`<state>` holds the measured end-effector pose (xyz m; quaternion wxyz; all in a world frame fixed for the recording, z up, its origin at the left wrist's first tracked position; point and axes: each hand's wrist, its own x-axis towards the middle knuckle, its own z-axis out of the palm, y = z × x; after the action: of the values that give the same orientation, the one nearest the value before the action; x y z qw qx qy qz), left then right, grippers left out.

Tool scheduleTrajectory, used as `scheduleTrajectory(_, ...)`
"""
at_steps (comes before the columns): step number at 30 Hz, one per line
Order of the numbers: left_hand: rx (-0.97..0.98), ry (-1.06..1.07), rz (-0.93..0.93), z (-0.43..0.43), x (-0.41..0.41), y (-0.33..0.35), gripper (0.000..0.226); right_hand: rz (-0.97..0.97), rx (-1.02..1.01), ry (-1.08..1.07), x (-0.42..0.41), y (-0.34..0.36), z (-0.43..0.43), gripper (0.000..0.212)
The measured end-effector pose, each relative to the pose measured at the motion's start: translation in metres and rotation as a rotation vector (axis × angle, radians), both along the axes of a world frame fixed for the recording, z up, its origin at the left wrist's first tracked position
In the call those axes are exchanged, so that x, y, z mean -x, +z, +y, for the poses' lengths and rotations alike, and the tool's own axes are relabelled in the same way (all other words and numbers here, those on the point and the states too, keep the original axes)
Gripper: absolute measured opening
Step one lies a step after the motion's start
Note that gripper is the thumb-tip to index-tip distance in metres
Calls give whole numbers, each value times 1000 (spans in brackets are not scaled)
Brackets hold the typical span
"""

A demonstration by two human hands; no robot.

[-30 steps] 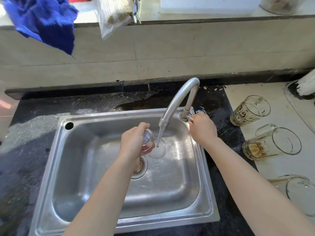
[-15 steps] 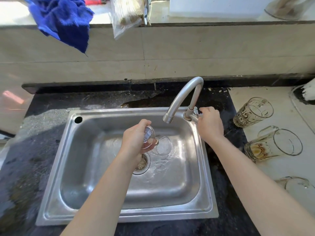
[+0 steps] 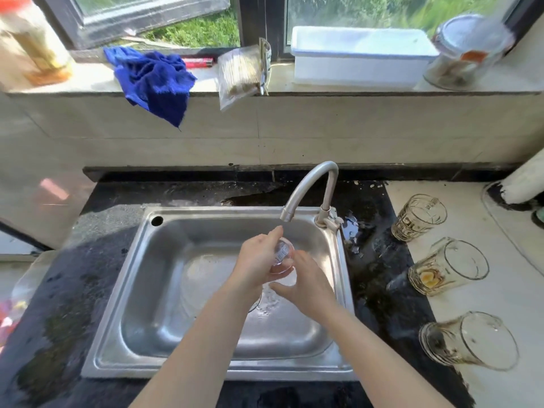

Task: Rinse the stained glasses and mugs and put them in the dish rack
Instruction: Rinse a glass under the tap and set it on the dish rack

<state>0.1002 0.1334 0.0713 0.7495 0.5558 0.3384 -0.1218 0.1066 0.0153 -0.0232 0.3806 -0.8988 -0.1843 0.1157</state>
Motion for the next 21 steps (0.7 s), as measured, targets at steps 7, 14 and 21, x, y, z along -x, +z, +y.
scheduleTrajectory(7, -285, -335, -177, 11, 19, 21, 18, 19, -21, -21, 17, 9, -14, 40)
scheduleTrajectory(14, -449, -460, -170, 29, 9, 39, 16, 14, -18, -98, 27, 36, -3, 31)
scheduleTrajectory(21, -422, -506, -207, 48, 1, 36, 13, 42, -130, -193, 30, 58, 21, 23)
